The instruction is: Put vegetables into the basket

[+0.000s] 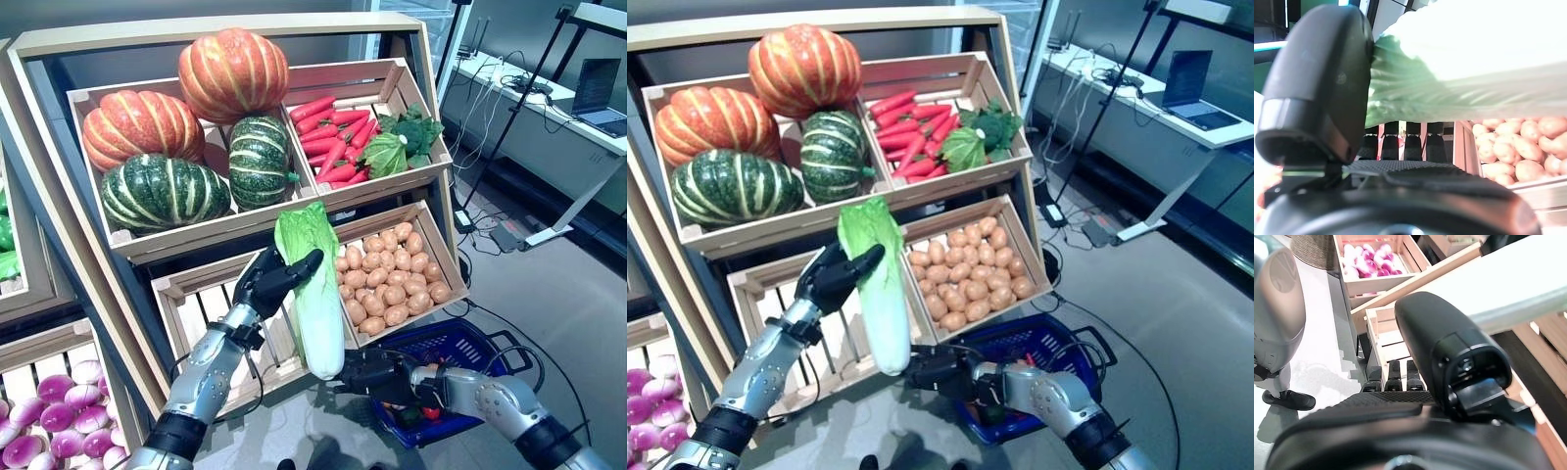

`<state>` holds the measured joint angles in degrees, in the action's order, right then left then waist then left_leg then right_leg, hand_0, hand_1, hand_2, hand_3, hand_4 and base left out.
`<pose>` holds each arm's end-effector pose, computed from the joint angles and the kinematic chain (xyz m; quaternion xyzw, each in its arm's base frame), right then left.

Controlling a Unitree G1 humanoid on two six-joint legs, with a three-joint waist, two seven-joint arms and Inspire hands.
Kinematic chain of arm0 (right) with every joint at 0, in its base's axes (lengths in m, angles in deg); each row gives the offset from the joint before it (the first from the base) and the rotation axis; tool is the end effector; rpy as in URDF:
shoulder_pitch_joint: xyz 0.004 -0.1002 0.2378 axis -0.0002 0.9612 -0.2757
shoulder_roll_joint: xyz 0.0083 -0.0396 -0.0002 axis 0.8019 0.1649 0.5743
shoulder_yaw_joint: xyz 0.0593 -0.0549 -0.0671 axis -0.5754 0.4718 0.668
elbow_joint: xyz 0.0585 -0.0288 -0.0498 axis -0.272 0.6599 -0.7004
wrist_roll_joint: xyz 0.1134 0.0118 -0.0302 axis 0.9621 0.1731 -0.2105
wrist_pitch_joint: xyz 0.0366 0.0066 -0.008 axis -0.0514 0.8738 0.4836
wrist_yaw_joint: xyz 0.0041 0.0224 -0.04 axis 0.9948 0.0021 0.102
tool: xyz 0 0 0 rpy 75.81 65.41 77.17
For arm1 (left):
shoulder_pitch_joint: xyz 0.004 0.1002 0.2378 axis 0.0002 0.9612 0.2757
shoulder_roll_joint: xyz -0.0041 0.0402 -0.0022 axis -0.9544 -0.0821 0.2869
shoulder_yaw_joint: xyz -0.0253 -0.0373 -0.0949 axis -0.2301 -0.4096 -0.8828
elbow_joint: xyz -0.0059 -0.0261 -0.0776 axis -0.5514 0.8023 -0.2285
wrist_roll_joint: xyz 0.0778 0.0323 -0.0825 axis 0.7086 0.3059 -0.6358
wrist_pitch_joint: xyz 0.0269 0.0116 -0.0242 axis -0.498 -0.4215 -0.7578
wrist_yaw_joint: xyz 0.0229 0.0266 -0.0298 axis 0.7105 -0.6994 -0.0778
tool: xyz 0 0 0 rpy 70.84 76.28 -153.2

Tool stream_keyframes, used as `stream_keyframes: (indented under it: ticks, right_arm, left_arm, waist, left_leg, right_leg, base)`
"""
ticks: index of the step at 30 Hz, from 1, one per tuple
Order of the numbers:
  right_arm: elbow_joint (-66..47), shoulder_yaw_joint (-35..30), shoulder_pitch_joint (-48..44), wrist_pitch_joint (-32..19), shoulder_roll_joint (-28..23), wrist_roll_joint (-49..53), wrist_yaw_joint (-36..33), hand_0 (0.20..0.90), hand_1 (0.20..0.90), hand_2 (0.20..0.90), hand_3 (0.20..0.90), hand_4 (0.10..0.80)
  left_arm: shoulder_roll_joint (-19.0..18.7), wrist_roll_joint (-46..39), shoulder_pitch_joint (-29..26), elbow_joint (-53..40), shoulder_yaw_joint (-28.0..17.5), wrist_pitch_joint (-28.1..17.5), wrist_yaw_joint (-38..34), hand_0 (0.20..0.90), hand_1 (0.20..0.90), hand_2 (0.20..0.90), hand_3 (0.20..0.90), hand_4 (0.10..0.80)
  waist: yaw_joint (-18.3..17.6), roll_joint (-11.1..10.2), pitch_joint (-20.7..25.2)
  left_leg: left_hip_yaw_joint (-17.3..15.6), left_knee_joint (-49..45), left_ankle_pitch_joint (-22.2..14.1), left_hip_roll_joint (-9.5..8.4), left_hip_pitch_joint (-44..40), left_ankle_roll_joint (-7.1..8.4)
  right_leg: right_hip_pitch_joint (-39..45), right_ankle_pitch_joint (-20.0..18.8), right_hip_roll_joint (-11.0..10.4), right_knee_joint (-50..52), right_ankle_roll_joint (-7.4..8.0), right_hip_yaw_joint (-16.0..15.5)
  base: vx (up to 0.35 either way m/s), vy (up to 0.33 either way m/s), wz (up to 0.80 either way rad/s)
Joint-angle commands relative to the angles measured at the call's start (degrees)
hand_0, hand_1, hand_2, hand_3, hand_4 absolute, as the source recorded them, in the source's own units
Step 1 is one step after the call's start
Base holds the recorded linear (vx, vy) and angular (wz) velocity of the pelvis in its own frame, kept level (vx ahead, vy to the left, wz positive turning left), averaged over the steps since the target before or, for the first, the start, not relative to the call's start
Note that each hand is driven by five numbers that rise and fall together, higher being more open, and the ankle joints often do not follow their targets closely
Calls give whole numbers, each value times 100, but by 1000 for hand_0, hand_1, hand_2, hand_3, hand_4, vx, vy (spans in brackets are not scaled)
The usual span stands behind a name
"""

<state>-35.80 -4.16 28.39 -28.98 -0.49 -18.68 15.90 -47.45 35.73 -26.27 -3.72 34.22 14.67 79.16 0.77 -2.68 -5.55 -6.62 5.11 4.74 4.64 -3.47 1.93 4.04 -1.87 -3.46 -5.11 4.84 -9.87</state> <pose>0.2120 -0.1589 0.0202 0.1534 0.4221 0.3187 0.8347 0.2485 0.1993 0.0424 -0.1962 -0.0002 -0.1839 0.9632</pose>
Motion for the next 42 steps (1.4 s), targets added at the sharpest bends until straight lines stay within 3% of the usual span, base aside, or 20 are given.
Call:
stream_keyframes:
  ticks: [1, 28, 42]
  right_arm:
    - [-427, -991, -554, -1008, 551, 628, 117, 900, 900, 900, 900, 800]
    - [-241, -1613, -327, -1628, 312, 900, 156, 900, 900, 900, 900, 800]
    - [-570, -968, -424, -914, 515, 707, 442, 900, 900, 900, 900, 800]
  left_arm:
    - [34, 145, -255, -278, 498, -137, 288, 300, 300, 300, 300, 400]
    - [-46, 130, -355, -508, 431, 2, 103, 300, 300, 300, 300, 400]
    - [52, 105, -428, -355, 481, -129, 68, 300, 300, 300, 300, 400]
  waist:
    - [-66, -137, 148]
    - [-141, -169, 64]
    - [-107, -149, 109]
  left_leg:
    - [134, -11, -440, 109, -138, 225]
    - [140, -11, -450, 123, -111, 200]
    - [155, -11, -440, 123, -115, 220]
  right_leg:
    - [86, -163, -368, 11, 322, -26]
    - [60, -160, -327, 11, 308, 12]
    - [85, -129, -342, 11, 303, -6]
  base:
    - [0, 0, 0]
    - [-2, -1, -1]
    - [0, 0, 0]
